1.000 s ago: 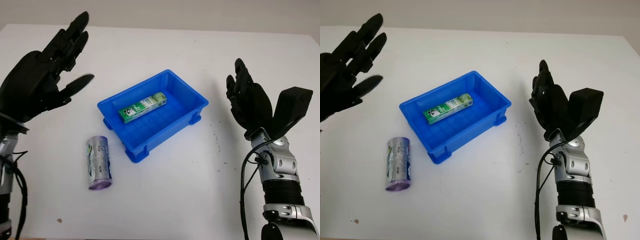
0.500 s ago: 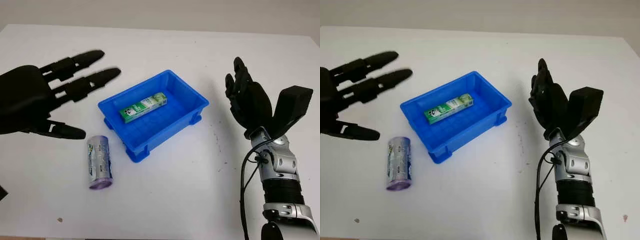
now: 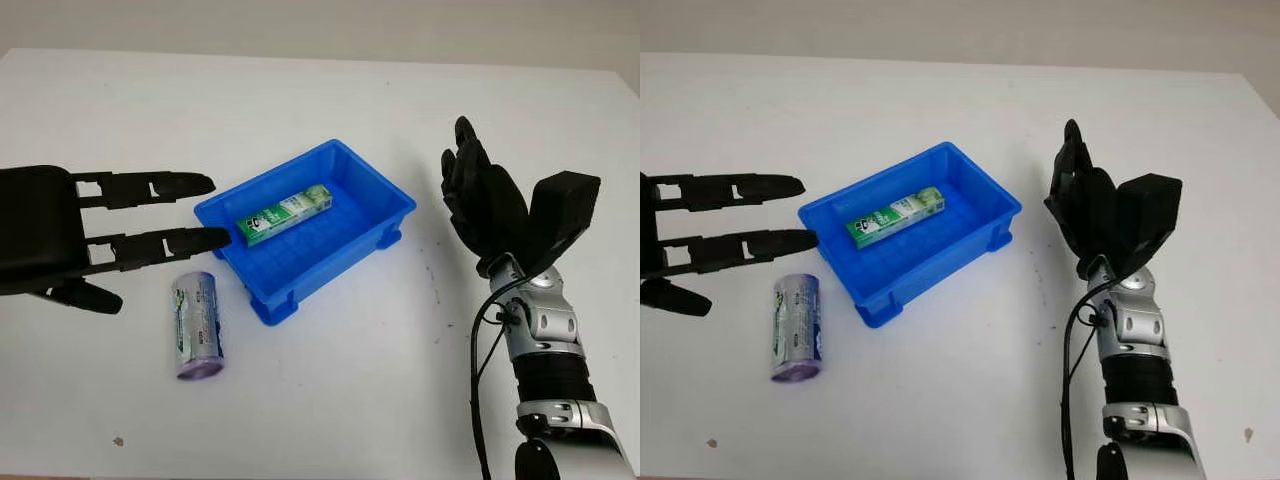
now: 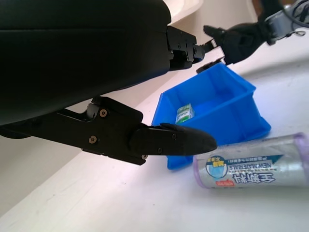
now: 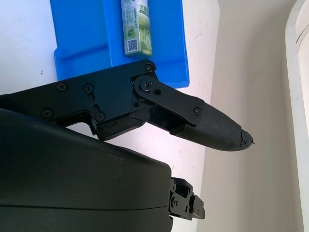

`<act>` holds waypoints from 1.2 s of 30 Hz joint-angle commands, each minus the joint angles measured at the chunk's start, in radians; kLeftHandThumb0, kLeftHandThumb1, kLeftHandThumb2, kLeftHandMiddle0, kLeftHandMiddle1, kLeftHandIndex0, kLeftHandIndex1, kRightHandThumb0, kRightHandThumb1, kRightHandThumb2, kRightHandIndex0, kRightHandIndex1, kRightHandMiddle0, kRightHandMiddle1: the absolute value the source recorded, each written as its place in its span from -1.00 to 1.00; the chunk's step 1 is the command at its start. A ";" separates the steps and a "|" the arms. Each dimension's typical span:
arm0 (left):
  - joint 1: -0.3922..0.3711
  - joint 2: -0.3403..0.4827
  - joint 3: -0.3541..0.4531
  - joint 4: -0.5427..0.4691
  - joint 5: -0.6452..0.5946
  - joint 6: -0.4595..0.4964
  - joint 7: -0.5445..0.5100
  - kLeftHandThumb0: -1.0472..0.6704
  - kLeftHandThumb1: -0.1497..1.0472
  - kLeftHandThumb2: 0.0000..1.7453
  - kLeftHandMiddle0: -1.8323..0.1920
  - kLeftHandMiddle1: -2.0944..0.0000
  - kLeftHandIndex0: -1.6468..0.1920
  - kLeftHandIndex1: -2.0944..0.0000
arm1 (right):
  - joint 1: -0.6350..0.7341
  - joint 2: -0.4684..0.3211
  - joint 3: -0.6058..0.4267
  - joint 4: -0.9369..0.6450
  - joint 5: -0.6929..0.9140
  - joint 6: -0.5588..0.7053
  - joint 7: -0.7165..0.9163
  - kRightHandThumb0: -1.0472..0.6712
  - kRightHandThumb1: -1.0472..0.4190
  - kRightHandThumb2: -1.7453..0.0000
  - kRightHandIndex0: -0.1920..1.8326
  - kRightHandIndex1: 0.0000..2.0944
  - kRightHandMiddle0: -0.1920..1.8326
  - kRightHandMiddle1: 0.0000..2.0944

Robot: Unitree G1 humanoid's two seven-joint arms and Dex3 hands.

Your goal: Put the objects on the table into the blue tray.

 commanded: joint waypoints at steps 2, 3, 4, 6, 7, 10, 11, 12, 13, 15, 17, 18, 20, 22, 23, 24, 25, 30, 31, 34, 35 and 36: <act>0.056 0.082 -0.085 -0.047 0.120 0.070 0.197 -0.39 1.00 -0.57 0.82 0.95 0.79 0.95 | -0.019 0.007 0.002 0.023 -0.009 -0.026 -0.005 -0.68 -1.00 0.04 -1.00 -1.00 -1.00 -1.00; 0.078 0.112 -0.131 -0.063 0.168 0.120 0.291 -0.40 1.00 -0.58 0.81 0.95 0.79 0.95 | -0.019 0.007 0.002 0.022 -0.011 -0.026 -0.007 -0.68 -1.00 0.04 -1.00 -1.00 -1.00 -1.00; 0.097 0.140 -0.178 -0.075 0.209 0.168 0.380 -0.41 1.00 -0.59 0.80 0.95 0.78 0.95 | -0.018 0.007 0.003 0.019 -0.011 -0.023 -0.006 -0.68 -1.00 0.04 -1.00 -1.00 -1.00 -1.00; 0.121 0.189 -0.273 -0.089 0.269 0.248 0.530 -0.42 1.00 -0.61 0.79 0.94 0.77 0.94 | -0.015 0.006 0.000 0.017 -0.008 -0.022 -0.004 -0.69 -1.00 0.05 -1.00 -1.00 -1.00 -1.00; 0.127 0.209 -0.317 -0.094 0.288 0.278 0.583 -0.40 1.00 -0.59 0.79 0.94 0.76 0.94 | -0.014 0.006 -0.001 0.018 -0.007 -0.023 -0.003 -0.68 -1.00 0.05 -1.00 -1.00 -1.00 -1.00; 0.136 0.249 -0.427 -0.100 0.325 0.351 0.696 -0.41 1.00 -0.47 0.82 0.96 0.80 0.96 | -0.012 0.002 -0.002 0.020 -0.007 -0.024 -0.001 -0.68 -1.00 0.04 -1.00 -1.00 -1.00 -1.00; 0.137 0.258 -0.455 -0.101 0.328 0.367 0.717 -0.41 1.00 -0.47 0.82 0.95 0.80 0.96 | -0.012 0.002 -0.003 0.022 -0.006 -0.026 0.000 -0.68 -1.00 0.04 -1.00 -1.00 -1.00 -1.00; 0.140 0.266 -0.478 -0.102 0.328 0.384 0.737 -0.42 1.00 -0.49 0.81 0.95 0.79 0.95 | -0.011 0.001 -0.005 0.022 -0.005 -0.028 0.002 -0.68 -1.00 0.04 -1.00 -1.00 -1.00 -1.00; 0.142 0.269 -0.498 -0.102 0.325 0.398 0.756 -0.42 1.00 -0.51 0.80 0.94 0.77 0.94 | -0.009 -0.001 -0.005 0.020 -0.006 -0.031 0.004 -0.68 -1.00 0.05 -1.00 -1.00 -1.00 -1.00; 0.139 0.276 -0.535 -0.105 0.308 0.386 0.759 -0.40 1.00 -0.50 0.80 0.95 0.75 0.94 | -0.007 -0.005 -0.008 0.012 -0.005 -0.028 0.005 -0.67 -1.00 0.05 -1.00 -1.00 -1.00 -1.00; 0.135 0.283 -0.562 -0.112 0.295 0.374 0.755 -0.38 1.00 -0.48 0.81 0.95 0.76 0.94 | -0.006 -0.006 -0.010 0.004 -0.005 -0.019 0.000 -0.66 -1.00 0.05 -1.00 -1.00 -1.00 -1.00; 0.135 0.286 -0.571 -0.116 0.289 0.372 0.751 -0.38 1.00 -0.48 0.82 0.95 0.76 0.95 | -0.005 -0.007 -0.011 -0.001 -0.006 -0.014 -0.005 -0.67 -1.00 0.06 -1.00 -1.00 -1.00 -1.00; 0.134 0.283 -0.589 -0.122 0.287 0.382 0.756 -0.40 1.00 -0.59 0.81 0.95 0.76 0.95 | -0.005 -0.007 -0.013 -0.006 -0.006 -0.010 -0.009 -0.67 -1.00 0.06 -1.00 -1.00 -1.00 -1.00; 0.128 0.276 -0.604 -0.123 0.285 0.386 0.749 -0.42 1.00 -0.67 0.81 0.95 0.76 0.95 | -0.005 -0.007 -0.014 -0.006 -0.003 -0.011 -0.010 -0.66 -1.00 0.05 -1.00 -1.00 -1.00 -1.00; 0.122 0.272 -0.611 -0.126 0.284 0.386 0.735 -0.42 1.00 -0.69 0.82 0.96 0.77 0.95 | -0.005 -0.007 -0.015 -0.007 -0.002 -0.010 -0.010 -0.66 -1.00 0.05 -1.00 -1.00 -1.00 -1.00; 0.110 0.265 -0.617 -0.127 0.281 0.381 0.718 -0.42 1.00 -0.66 0.83 0.96 0.78 0.96 | -0.005 -0.008 -0.015 -0.007 -0.001 -0.009 -0.009 -0.66 -1.00 0.05 -1.00 -1.00 -1.00 -1.00; 0.096 0.254 -0.624 -0.123 0.277 0.377 0.703 -0.41 1.00 -0.64 0.82 0.95 0.79 0.96 | -0.005 -0.009 -0.016 -0.008 0.000 -0.008 -0.007 -0.66 -1.00 0.04 -1.00 -1.00 -1.00 -1.00; -0.007 0.186 -0.681 -0.101 0.301 0.382 0.662 -0.33 1.00 -0.49 0.80 0.95 0.79 0.95 | -0.003 -0.013 -0.019 -0.012 0.005 -0.009 0.000 -0.66 -1.00 0.04 -1.00 -1.00 -1.00 -1.00; -0.033 0.173 -0.692 -0.093 0.297 0.370 0.643 -0.32 1.00 -0.47 0.80 0.95 0.78 0.95 | -0.003 -0.015 -0.020 -0.013 0.007 -0.007 0.004 -0.66 -1.00 0.04 -1.00 -1.00 -1.00 -1.00; -0.087 0.133 -0.722 -0.056 0.300 0.385 0.627 -0.36 1.00 -0.52 0.78 0.94 0.74 0.94 | -0.003 -0.018 -0.027 -0.019 0.014 -0.001 0.011 -0.65 -1.00 0.03 -1.00 -1.00 -1.00 -1.00; -0.105 0.122 -0.734 -0.047 0.311 0.399 0.625 -0.38 1.00 -0.55 0.79 0.95 0.76 0.94 | -0.003 -0.019 -0.029 -0.020 0.017 0.000 0.013 -0.64 -1.00 0.03 -1.00 -1.00 -1.00 -1.00; -0.123 0.117 -0.746 -0.045 0.325 0.414 0.616 -0.39 1.00 -0.60 0.80 0.95 0.79 0.96 | -0.003 -0.020 -0.031 -0.021 0.019 0.001 0.016 -0.64 -1.00 0.03 -1.00 -1.00 -1.00 -1.00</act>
